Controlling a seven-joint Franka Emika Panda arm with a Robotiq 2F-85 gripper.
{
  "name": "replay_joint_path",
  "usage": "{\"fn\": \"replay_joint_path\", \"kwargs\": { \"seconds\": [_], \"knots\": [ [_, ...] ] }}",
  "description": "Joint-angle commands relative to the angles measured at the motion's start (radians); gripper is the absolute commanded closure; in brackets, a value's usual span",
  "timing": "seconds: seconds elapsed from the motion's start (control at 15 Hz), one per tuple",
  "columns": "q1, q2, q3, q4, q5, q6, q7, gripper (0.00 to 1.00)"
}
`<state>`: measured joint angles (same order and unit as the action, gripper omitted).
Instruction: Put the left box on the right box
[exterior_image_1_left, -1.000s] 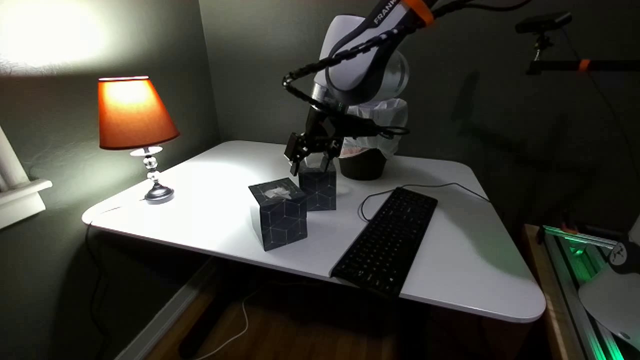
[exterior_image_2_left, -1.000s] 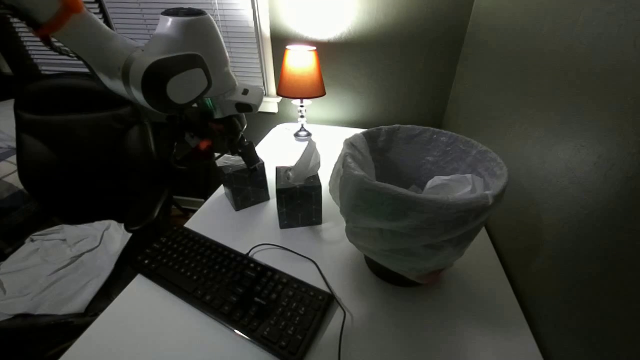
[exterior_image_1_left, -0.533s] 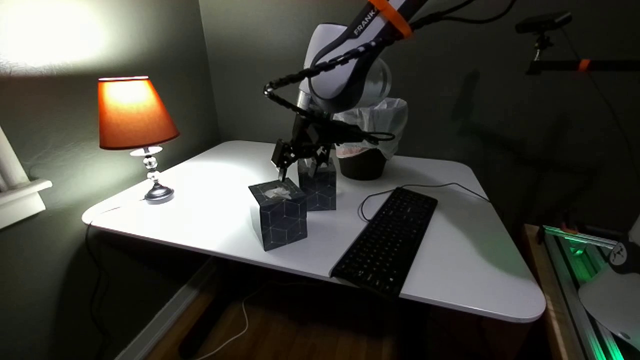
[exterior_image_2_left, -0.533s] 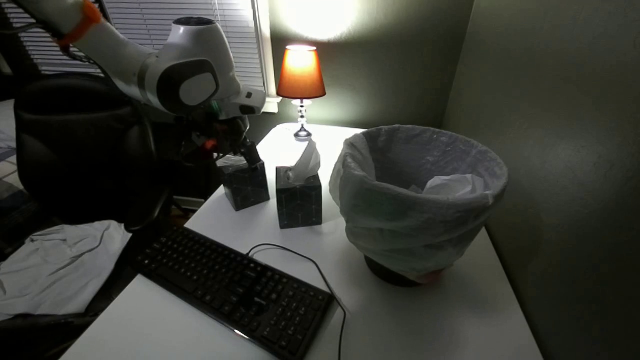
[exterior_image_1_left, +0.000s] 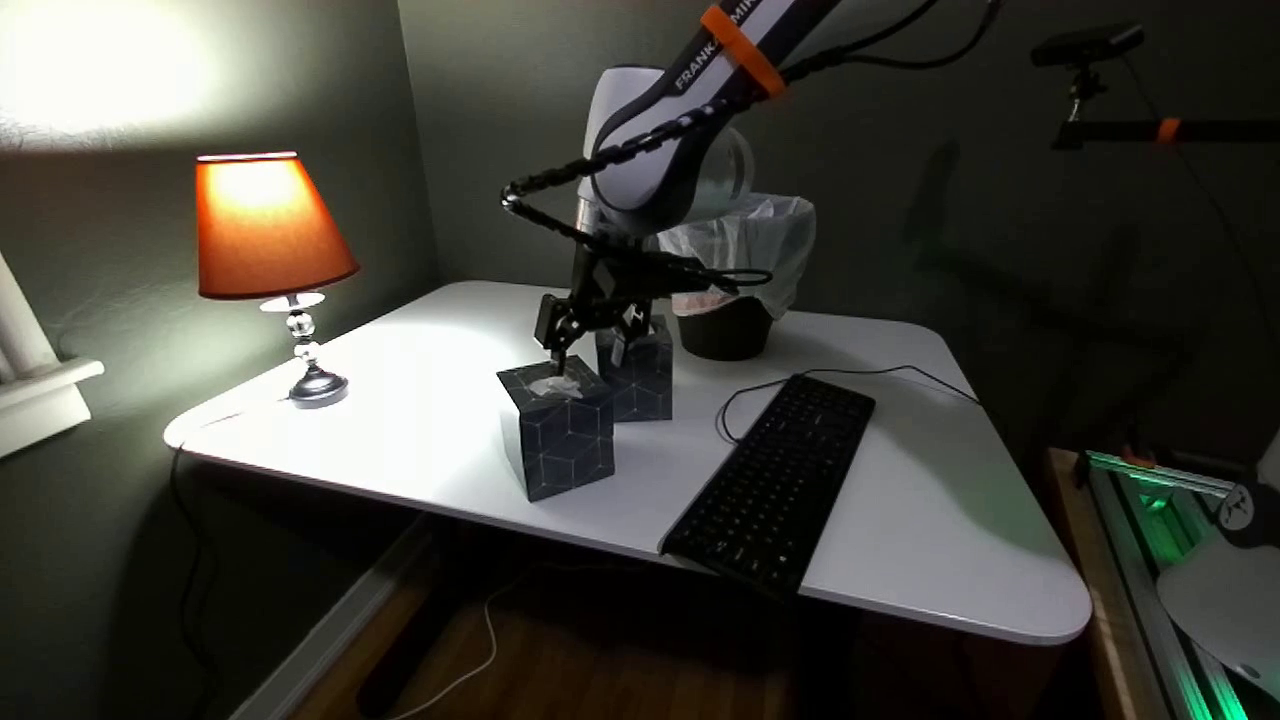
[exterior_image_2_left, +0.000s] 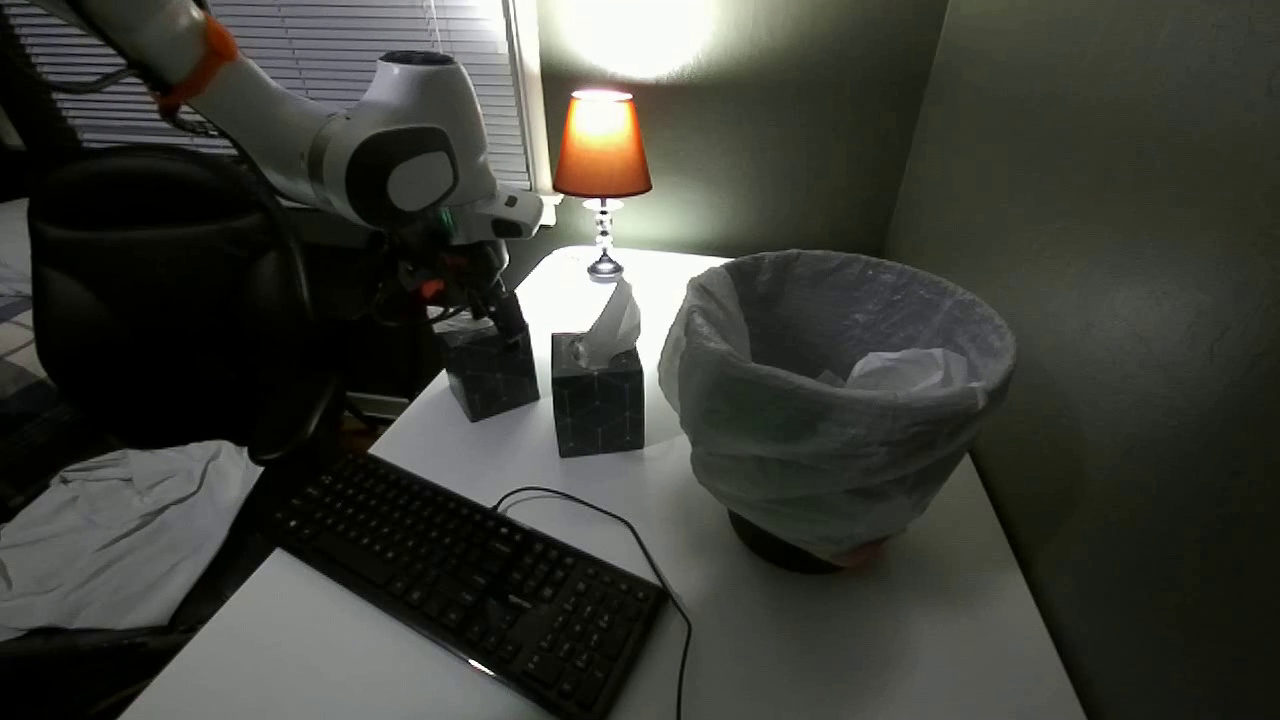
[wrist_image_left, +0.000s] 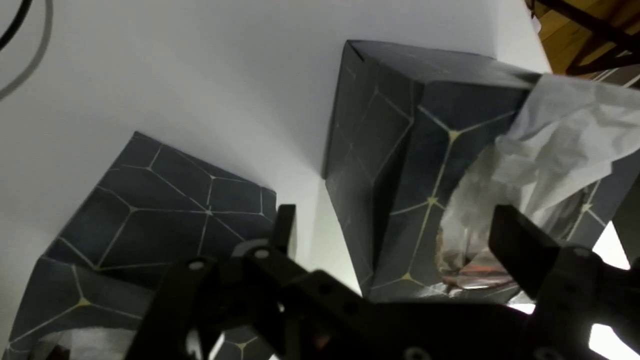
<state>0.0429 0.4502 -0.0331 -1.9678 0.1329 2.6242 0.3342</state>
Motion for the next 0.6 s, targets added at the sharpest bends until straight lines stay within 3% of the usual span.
{"fn": "replay_joint_path", "kwargs": {
  "seconds": [0.0, 0.13, 0.2, 0.4, 0.53],
  "knots": [
    [0.019, 0.042, -0.016, 0.056, -0.013, -0.047, 0.029, 0.12],
    [0.017, 0.053, -0.014, 0.072, -0.009, -0.059, 0.026, 0.23],
    [0.017, 0.059, -0.013, 0.078, -0.009, -0.064, 0.026, 0.21],
    [0.016, 0.075, -0.013, 0.098, -0.008, -0.080, 0.025, 0.29],
    [0.015, 0.082, -0.012, 0.107, -0.005, -0.082, 0.023, 0.45]
  ]
}}
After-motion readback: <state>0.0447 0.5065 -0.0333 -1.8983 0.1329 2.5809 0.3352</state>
